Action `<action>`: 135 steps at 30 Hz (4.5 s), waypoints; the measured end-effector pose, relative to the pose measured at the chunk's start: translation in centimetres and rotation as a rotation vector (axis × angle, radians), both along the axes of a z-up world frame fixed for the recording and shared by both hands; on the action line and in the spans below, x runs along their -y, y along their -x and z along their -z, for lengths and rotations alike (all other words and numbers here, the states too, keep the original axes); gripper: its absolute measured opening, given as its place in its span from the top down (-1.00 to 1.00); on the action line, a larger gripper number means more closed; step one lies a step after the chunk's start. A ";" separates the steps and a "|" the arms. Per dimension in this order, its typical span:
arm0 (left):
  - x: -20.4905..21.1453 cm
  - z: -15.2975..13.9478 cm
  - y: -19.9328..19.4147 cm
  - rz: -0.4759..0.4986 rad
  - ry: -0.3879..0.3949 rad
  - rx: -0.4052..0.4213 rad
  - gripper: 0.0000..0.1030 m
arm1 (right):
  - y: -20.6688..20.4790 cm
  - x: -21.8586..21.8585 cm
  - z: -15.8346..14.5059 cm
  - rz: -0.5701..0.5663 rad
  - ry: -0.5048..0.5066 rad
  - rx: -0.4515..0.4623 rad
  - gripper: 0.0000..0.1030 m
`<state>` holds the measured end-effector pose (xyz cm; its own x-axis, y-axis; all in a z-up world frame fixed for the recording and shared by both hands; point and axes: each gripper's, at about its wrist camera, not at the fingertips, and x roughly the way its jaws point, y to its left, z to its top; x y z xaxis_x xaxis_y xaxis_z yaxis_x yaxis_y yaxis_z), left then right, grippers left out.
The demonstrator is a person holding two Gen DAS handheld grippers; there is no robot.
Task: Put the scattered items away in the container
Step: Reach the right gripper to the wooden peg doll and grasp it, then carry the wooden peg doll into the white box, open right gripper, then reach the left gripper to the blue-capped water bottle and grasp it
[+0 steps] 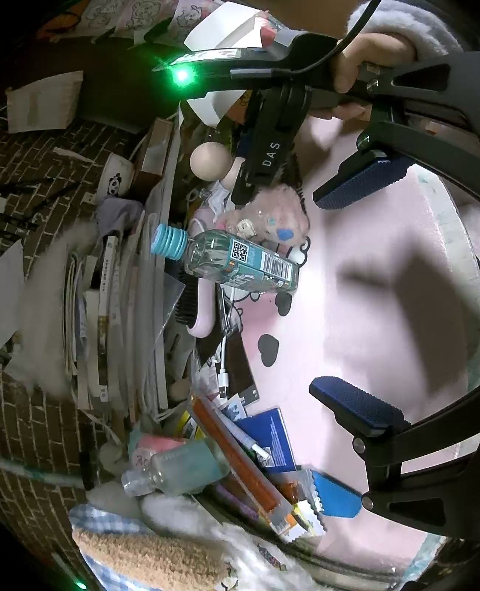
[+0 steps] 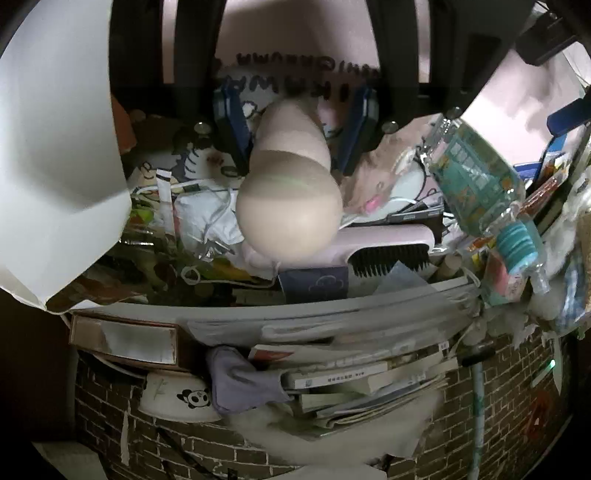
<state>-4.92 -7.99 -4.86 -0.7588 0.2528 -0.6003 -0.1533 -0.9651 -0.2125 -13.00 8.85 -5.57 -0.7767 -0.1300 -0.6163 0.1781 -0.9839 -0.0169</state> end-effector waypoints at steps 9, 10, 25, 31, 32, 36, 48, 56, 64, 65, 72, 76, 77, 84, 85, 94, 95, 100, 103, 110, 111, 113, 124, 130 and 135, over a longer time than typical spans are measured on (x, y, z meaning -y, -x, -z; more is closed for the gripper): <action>0.0 0.0 0.1 0.001 -0.005 0.002 -0.76 | -0.1 0.0 -0.1 -0.023 0.012 0.000 0.28; -0.1 0.0 0.1 0.002 -0.004 0.002 -0.76 | -0.2 -0.1 -0.1 -0.024 0.014 -0.001 0.28; 0.2 -0.3 -1.3 -0.053 0.031 0.026 -0.76 | -6.1 1.5 -1.4 -0.133 -0.024 -0.078 0.28; 0.2 -0.7 -2.2 -0.057 0.034 0.017 -0.76 | -8.7 2.3 -3.5 -0.176 -0.029 -0.159 0.28; 0.2 -0.8 -2.4 -0.057 0.035 0.016 -0.76 | -8.9 2.4 -3.8 -0.178 -0.033 -0.172 0.28; 0.2 -1.0 -2.7 -0.059 0.035 0.014 -0.76 | -9.4 2.3 -5.6 -0.186 -0.027 -0.208 0.28; -0.9 -1.9 -3.1 -0.041 0.032 -0.006 -0.76 | -10.7 -3.2 -12.4 -0.177 0.066 -0.313 0.28; -1.6 -2.3 -3.4 -0.035 0.051 -0.012 -0.76 | -11.2 -3.3 -15.6 -0.260 0.133 -0.316 0.28; -1.7 -2.3 -3.6 -0.036 0.055 -0.008 -0.76 | -10.2 -6.1 -17.0 -0.175 0.066 -0.292 0.28; -1.7 -2.3 -3.5 -0.034 0.054 -0.007 -0.76 | -10.0 -6.9 -17.1 -0.152 0.047 -0.283 0.28; -3.1 -2.4 -2.8 -0.004 0.061 -0.003 -0.76 | -8.3 -13.4 -16.4 0.030 -0.148 -0.199 0.28; -4.0 -2.3 -2.1 0.017 0.064 0.005 -0.76 | -6.7 -16.9 -14.8 0.095 -0.225 -0.070 0.28; -4.3 -2.3 -1.9 0.020 0.067 0.007 -0.76 | -6.4 -17.5 -14.4 0.104 -0.235 -0.045 0.28; -5.1 -2.1 -1.5 0.036 0.083 0.016 -0.76 | -3.3 -19.8 -11.9 0.119 -0.317 0.151 0.28; -5.1 -2.1 -1.5 0.035 0.083 0.016 -0.76 | -2.9 -19.8 -11.6 0.112 -0.323 0.179 0.28; -4.9 -1.8 -1.4 0.031 0.081 0.027 -0.76 | 0.0 -18.0 -8.4 0.008 -0.401 0.421 0.28; -4.9 -1.8 -1.5 0.032 0.079 0.026 -0.76 | 0.2 -17.7 -8.2 0.000 -0.416 0.436 0.28; -5.0 -1.7 -1.4 0.032 0.076 0.028 -0.76 | 0.8 -17.3 -7.5 -0.022 -0.455 0.505 0.28; -5.1 -1.6 -1.4 0.031 0.080 0.032 -0.76 | 0.9 -17.3 -7.2 -0.026 -0.456 0.525 0.28; -4.6 -1.2 -1.0 0.007 0.068 0.037 -0.76 | 0.6 -17.2 -8.2 -0.009 -0.455 0.454 0.28; -4.5 -1.2 -0.9 0.004 0.066 0.035 -0.76 | 0.5 -17.1 -8.4 -0.006 -0.452 0.441 0.28; -4.3 -1.0 -0.8 -0.004 0.066 0.028 -0.76 | 0.1 -17.1 -9.0 0.003 -0.434 0.409 0.28; -2.6 -0.4 0.4 -0.060 0.003 0.011 -0.53 | -6.4 -12.4 -14.8 -0.109 -0.249 -0.030 -0.12; -3.0 0.0 2.1 -0.057 0.031 0.036 -0.03 | -8.3 -6.7 -12.0 -0.305 -0.183 -0.042 -0.41; -2.7 -0.1 3.6 -0.083 0.040 0.042 -0.03 | -9.5 -3.3 -8.4 -0.402 -0.138 -0.030 -0.41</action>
<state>-8.51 -5.30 -4.73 -0.7500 0.1655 -0.6404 -0.0641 -0.9818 -0.1786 -3.50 12.16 2.85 -0.6992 -0.3441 -0.6267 0.5442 -0.8246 -0.1544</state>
